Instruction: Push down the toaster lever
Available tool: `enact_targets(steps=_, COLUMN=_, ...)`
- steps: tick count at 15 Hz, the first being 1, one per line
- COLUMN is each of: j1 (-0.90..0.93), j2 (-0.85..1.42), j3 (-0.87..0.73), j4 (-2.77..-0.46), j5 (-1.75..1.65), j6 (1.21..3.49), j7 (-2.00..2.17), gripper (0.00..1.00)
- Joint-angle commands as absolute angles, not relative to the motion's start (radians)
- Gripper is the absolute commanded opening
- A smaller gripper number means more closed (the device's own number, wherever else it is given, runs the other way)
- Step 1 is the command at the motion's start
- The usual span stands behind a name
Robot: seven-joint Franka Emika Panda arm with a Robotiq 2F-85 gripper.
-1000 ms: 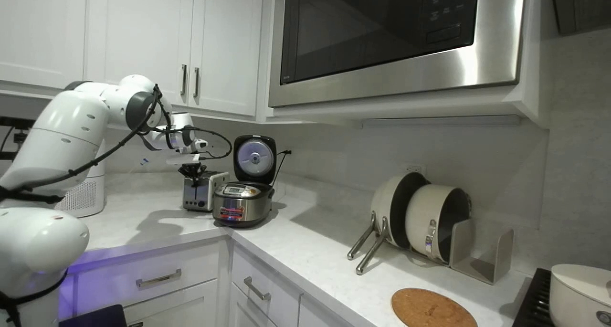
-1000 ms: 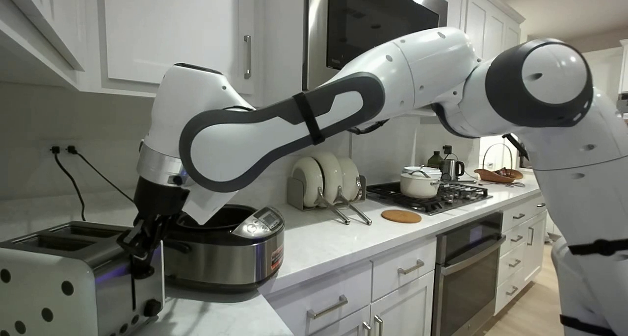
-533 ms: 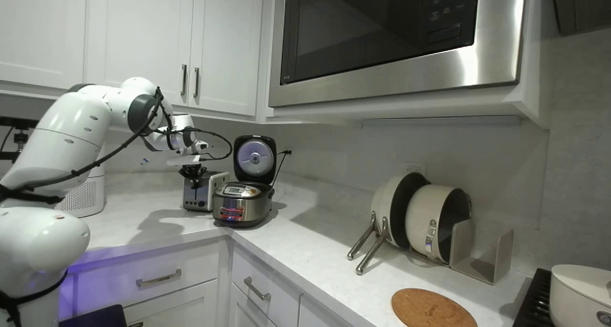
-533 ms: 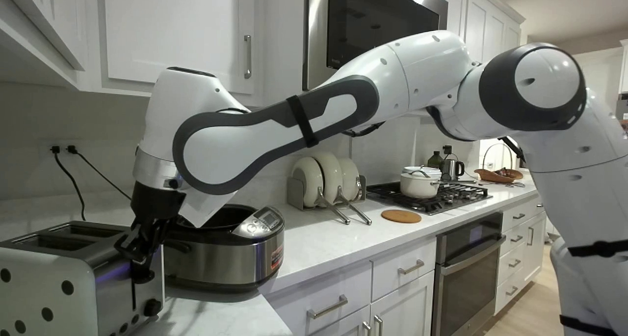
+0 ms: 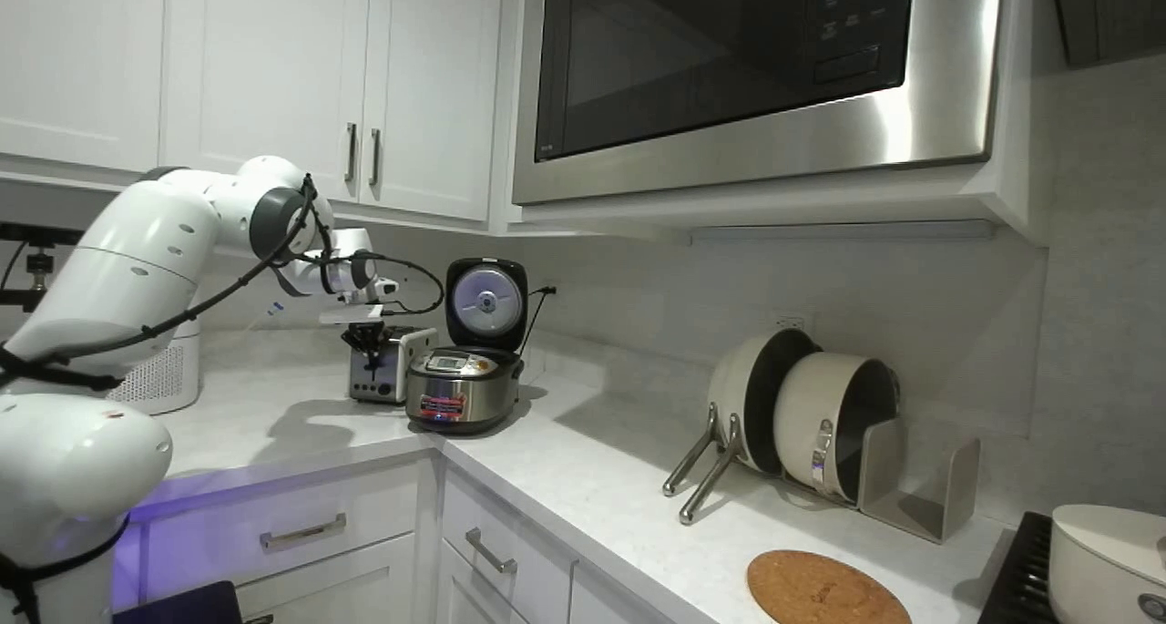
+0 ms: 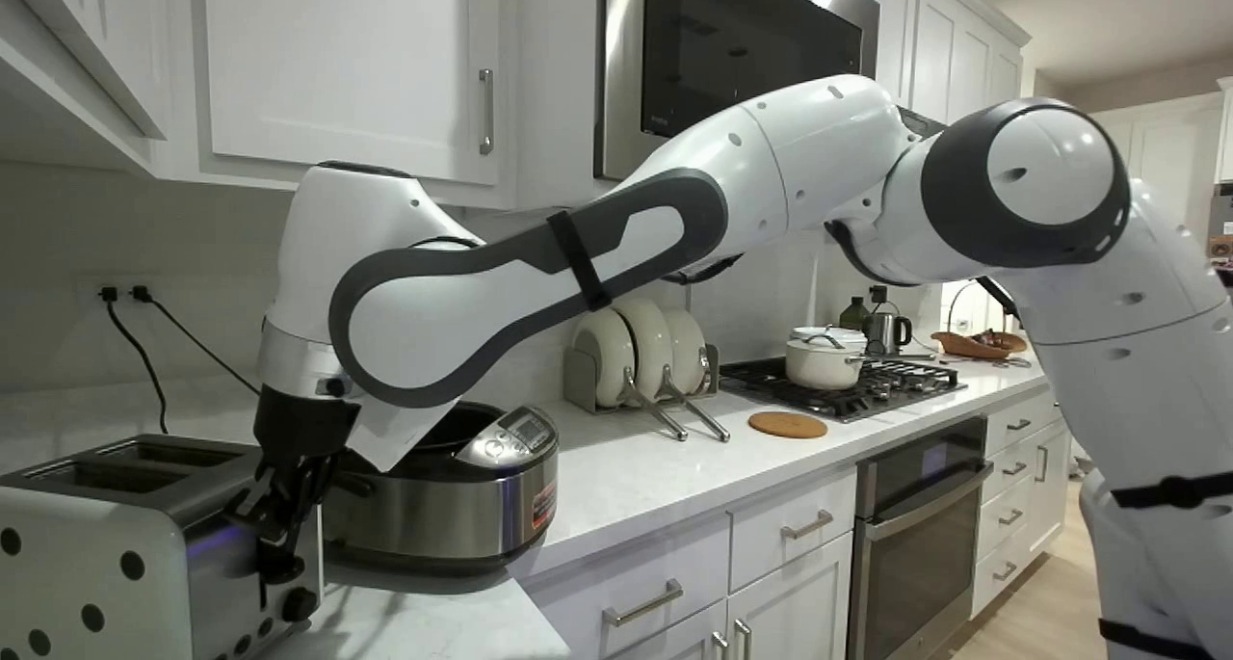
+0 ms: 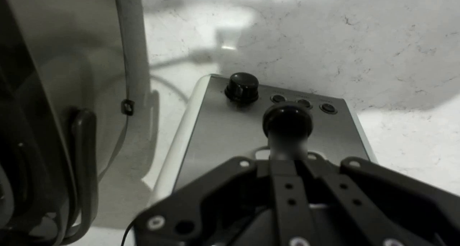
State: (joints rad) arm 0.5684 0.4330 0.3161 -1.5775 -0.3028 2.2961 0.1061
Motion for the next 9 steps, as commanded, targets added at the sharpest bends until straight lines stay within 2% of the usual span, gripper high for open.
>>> enact_targets(steps=1, j1=0.583, j2=0.465, j3=0.303, j4=-1.544, j5=-0.287, j6=2.263, j7=0.106, gripper=0.00)
enact_targets(steps=9, j1=0.581, j2=0.492, j3=0.306, j4=-1.551, j5=-0.263, j6=2.262, j7=0.101, gripper=0.00)
